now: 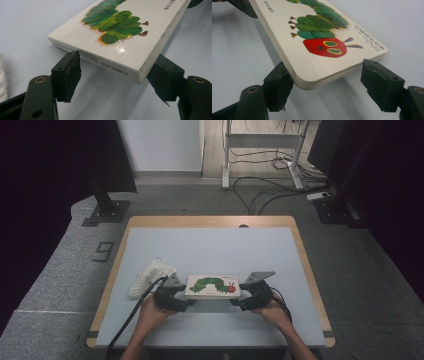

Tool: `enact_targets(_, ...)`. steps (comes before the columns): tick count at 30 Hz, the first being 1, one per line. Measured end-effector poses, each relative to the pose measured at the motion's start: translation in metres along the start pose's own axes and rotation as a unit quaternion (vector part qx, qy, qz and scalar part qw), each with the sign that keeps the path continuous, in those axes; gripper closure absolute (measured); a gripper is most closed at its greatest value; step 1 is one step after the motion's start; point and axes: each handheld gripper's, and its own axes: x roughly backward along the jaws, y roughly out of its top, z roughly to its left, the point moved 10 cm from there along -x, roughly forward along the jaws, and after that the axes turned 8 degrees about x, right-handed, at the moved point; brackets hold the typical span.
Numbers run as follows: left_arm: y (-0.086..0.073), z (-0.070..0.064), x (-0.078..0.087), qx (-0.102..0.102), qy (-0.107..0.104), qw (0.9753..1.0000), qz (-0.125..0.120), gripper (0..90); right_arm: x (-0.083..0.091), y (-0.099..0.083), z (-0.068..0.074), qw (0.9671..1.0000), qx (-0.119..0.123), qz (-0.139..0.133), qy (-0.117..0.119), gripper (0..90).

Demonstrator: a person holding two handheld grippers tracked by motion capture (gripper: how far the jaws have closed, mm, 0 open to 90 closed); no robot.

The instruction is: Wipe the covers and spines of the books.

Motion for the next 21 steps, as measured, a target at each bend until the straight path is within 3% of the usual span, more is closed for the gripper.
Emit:
enact_targets(6,-0.007,-0.003,-0.004,-0.006,0.007,1.0000,-0.004,28.7,-0.002,-0.007,0.004,1.0000,0.000,-0.003,-0.001,24.2)
enact_targets(21,-0.026,-0.009,-0.011,-0.018,0.011,0.9997,0.015,28.3,-0.009,-0.025,0.014,0.9999,0.015,0.004,-0.006,24.7)
